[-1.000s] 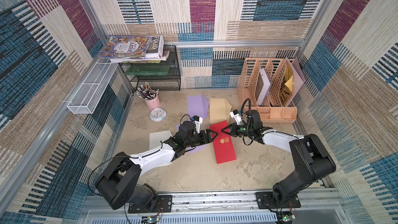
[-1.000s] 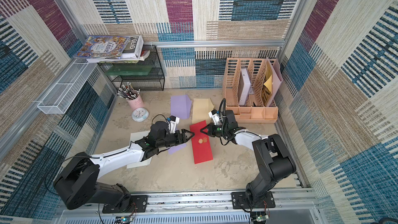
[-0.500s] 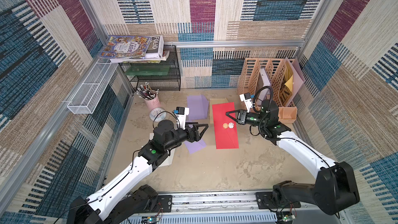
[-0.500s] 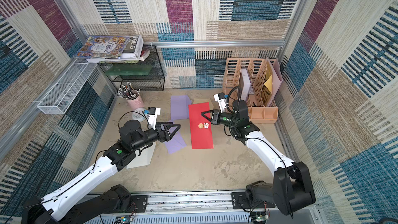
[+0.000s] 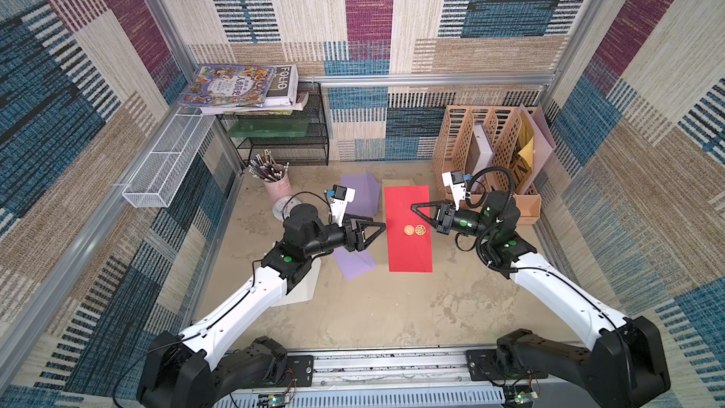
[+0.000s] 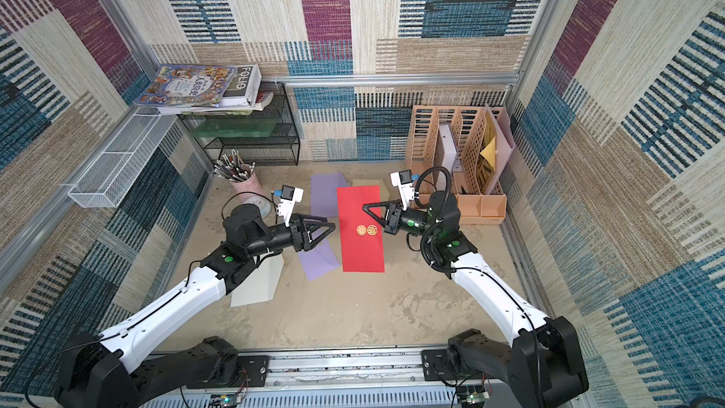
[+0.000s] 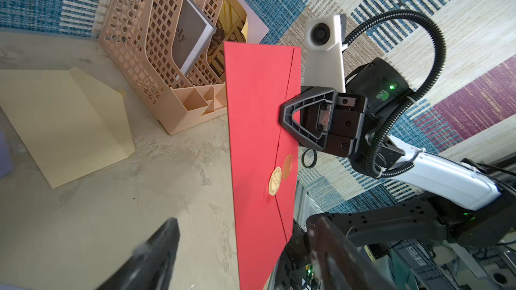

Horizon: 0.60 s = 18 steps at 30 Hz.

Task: Open the envelope
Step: Pick up the envelope from the center of the board.

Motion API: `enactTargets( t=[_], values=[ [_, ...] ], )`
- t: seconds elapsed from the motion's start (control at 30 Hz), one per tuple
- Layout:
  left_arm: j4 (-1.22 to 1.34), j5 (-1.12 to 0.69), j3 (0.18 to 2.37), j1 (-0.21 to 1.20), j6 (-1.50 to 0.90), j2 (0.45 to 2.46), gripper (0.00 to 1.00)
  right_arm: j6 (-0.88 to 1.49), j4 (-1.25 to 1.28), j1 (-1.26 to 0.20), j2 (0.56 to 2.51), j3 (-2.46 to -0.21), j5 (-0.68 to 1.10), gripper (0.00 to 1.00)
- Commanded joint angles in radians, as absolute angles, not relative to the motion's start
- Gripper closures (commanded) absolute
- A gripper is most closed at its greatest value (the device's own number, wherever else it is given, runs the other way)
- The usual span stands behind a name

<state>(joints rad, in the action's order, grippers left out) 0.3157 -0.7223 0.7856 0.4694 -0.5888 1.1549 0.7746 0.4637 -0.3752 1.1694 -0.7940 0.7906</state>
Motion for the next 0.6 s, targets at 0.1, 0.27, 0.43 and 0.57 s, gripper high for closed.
enactTargets(
  t=[0.1,0.27,0.43,0.57],
  values=[
    [0.512,-0.9,0.805,0.424,-0.65,1.243,0.22,0.751,0.531,-0.362,1.2,-0.805,0.854,1.0],
    [0.521,-0.94,0.846,0.419,-0.641,1.292,0.22,0.749,0.549,-0.355,1.236,-0.818,0.872,1.0],
    [0.522,-0.968,0.876,0.417,-0.644,1.338,0.22,0.755,0.579,-0.353,1.268,-0.837,0.891,1.0],
    [0.541,-0.968,0.877,0.414,-0.655,1.36,0.23,0.763,0.591,-0.353,1.288,-0.853,0.903,1.0]
  ],
)
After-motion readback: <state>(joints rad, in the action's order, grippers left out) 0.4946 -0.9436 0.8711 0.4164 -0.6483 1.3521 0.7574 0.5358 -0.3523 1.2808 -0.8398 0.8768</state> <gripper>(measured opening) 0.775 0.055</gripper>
